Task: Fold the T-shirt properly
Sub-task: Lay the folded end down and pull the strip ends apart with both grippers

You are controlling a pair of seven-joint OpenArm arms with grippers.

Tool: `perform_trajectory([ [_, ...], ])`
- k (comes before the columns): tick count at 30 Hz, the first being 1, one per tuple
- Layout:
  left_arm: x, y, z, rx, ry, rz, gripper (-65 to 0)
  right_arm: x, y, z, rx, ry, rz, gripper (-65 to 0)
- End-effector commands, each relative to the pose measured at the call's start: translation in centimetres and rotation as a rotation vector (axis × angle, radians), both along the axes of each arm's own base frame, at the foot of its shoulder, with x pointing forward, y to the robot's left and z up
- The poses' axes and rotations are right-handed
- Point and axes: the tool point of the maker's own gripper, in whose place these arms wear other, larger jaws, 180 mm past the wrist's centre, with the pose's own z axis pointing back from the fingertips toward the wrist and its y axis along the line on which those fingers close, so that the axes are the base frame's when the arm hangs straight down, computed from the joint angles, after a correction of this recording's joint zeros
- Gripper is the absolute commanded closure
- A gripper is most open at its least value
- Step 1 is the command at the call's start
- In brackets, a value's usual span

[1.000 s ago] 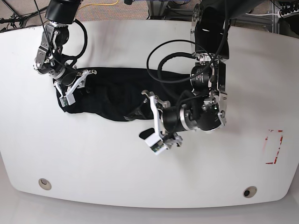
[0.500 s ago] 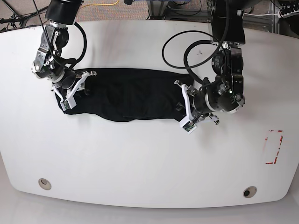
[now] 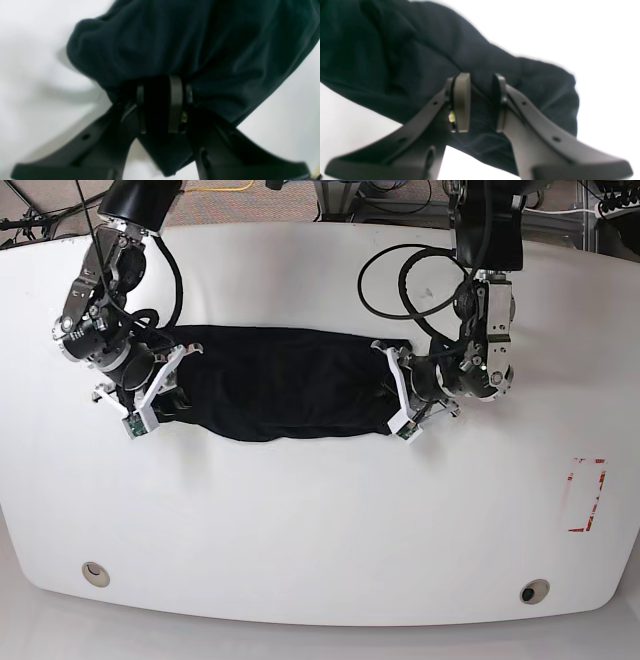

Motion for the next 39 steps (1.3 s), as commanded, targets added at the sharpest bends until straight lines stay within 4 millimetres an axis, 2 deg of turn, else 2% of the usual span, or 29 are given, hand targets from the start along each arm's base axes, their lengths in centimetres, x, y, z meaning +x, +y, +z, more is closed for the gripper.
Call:
perform_trajectory([
  [1,-0.4,0.4,-1.5,0.02,0.049,-0.001,-10.1,0.8,-1.4,2.1,-0.015,-0.054,-0.041,-19.8],
  [3,-0.7,1.0,-2.3,0.039,0.066,0.001,-10.1,0.8,-2.5,2.5,0.007,-0.056,-0.088,-27.4],
  [8,-0.7,2.0,-2.7,0.062,0.062,0.007,-10.1,0.2,-6.3,3.0,0.142,-0.053,-0.235,-53.9],
  [11,-0.8,2.9,-2.8,0.079,0.063,0.01,-10.1,-0.3,-8.4,2.5,0.246,-0.042,-0.311,-63.3],
  [15,-0.7,3.3,-2.9,0.085,0.065,0.015,-10.1,-1.3,-12.9,1.2,0.344,-0.016,-0.431,-61.7],
  [17,-0.7,4.1,-2.9,0.103,0.063,0.018,-10.1,-1.7,-14.3,-0.1,0.375,0.026,-0.458,-60.1],
  [23,-0.8,5.2,-3.2,0.122,0.068,0.023,-10.1,-2.3,-16.1,-2.3,0.497,0.086,-0.49,-59.9],
  [31,-1.0,5.2,-3.3,0.121,0.071,0.024,-10.1,-2.7,-15.8,-4.9,0.656,0.141,-0.512,-59.9],
  [36,-0.9,5.2,-3.1,0.124,0.067,0.023,-10.1,-2.8,-15.3,-5.7,0.69,0.152,-0.522,-59.9],
  [37,-0.9,5.2,-3.1,0.124,0.067,0.023,-10.1,-2.9,-15.1,-5.8,0.694,0.155,-0.521,-59.9],
  [39,-0.9,5.2,-3.1,0.124,0.069,0.023,-10.1,-2.7,-13.5,-6.5,0.711,0.175,-0.499,-59.9],
])
